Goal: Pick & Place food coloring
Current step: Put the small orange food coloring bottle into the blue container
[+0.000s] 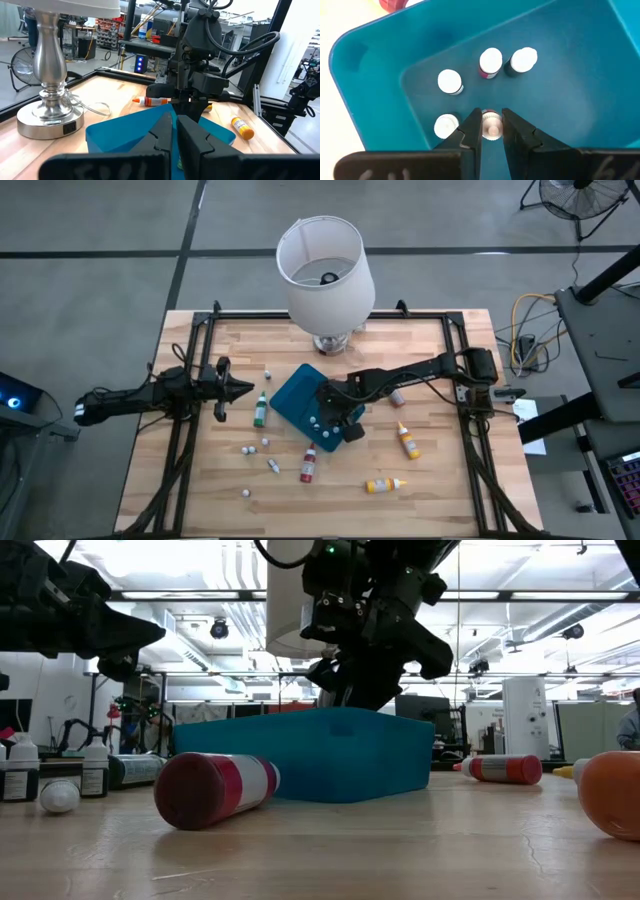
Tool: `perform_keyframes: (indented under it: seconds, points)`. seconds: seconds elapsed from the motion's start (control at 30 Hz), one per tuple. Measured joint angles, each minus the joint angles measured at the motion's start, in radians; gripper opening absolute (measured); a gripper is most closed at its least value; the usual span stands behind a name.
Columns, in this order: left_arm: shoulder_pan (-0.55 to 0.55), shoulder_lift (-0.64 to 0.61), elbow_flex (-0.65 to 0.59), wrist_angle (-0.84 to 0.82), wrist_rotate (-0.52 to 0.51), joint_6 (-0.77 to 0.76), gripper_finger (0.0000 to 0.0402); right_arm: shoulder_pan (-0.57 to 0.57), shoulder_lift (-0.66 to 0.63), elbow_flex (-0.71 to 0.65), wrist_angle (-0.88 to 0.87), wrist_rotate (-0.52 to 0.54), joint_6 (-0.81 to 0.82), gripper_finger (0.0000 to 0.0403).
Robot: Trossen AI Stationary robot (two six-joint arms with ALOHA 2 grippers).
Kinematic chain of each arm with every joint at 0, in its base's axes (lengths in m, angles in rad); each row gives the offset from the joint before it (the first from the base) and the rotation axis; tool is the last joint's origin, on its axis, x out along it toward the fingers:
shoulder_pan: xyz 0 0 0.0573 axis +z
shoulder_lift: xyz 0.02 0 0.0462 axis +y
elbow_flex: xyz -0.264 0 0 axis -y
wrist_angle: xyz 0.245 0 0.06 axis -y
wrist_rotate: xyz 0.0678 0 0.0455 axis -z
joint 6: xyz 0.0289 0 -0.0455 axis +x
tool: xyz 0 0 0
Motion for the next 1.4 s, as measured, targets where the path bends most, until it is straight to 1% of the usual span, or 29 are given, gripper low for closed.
perform_keyframes:
  seconds: [0.77, 1.03, 1.27, 1.4]
  points:
    - [0.000, 0.000, 0.000, 0.000, 0.000, 0.000, 0.0000, -0.001, 0.000, -0.013, 0.016, 0.000, -0.012, 0.0048]
    - [0.000, 0.000, 0.000, 0.000, 0.000, 0.000, 0.0000, -0.008, 0.000, 0.025, 0.001, 0.000, -0.011, 0.0048]
    - [0.000, 0.000, 0.000, 0.000, 0.000, 0.000, 0.0000, -0.019, 0.000, 0.094, -0.069, 0.000, -0.011, 0.0048]
    - [0.000, 0.000, 0.000, 0.000, 0.000, 0.000, 0.0000, -0.026, 0.000, 0.105, -0.080, 0.000, -0.006, 0.0048]
